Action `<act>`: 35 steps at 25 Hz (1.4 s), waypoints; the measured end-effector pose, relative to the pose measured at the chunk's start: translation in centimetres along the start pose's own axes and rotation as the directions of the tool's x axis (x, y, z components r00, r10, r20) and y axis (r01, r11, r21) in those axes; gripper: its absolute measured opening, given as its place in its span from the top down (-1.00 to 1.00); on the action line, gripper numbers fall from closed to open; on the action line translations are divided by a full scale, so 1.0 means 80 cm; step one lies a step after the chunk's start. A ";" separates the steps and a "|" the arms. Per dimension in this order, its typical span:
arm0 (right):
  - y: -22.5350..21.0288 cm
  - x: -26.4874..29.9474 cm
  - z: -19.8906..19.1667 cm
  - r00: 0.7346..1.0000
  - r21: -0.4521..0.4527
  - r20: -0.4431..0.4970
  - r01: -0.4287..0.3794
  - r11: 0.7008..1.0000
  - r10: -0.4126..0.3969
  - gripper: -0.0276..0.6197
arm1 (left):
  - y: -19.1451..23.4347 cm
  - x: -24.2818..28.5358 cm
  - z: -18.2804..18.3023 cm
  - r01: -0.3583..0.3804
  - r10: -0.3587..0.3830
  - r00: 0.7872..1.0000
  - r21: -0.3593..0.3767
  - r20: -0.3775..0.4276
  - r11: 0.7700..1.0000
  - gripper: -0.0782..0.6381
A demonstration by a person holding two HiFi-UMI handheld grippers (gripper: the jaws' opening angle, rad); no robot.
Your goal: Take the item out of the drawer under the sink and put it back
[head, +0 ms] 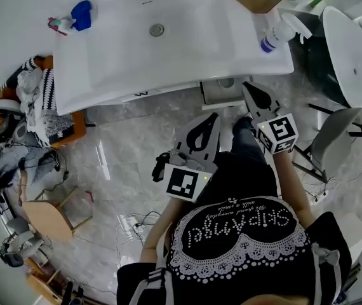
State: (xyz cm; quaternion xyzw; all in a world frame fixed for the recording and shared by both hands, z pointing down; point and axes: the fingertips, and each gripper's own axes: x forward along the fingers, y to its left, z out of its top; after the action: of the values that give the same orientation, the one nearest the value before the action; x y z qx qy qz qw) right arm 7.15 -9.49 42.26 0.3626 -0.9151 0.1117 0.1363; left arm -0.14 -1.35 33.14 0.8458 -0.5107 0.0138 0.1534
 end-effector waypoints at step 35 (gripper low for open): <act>0.049 -0.135 0.088 0.967 0.056 0.236 0.087 0.995 -0.098 0.86 | -0.035 0.031 0.006 0.156 -0.151 0.987 0.120 -0.051 0.980 0.77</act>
State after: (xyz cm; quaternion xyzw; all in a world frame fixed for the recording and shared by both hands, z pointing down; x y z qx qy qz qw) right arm 10.81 -1.99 31.70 0.4186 -0.9043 0.0814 0.0223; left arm 3.42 -2.41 32.45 0.8901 -0.4389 0.0511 0.1117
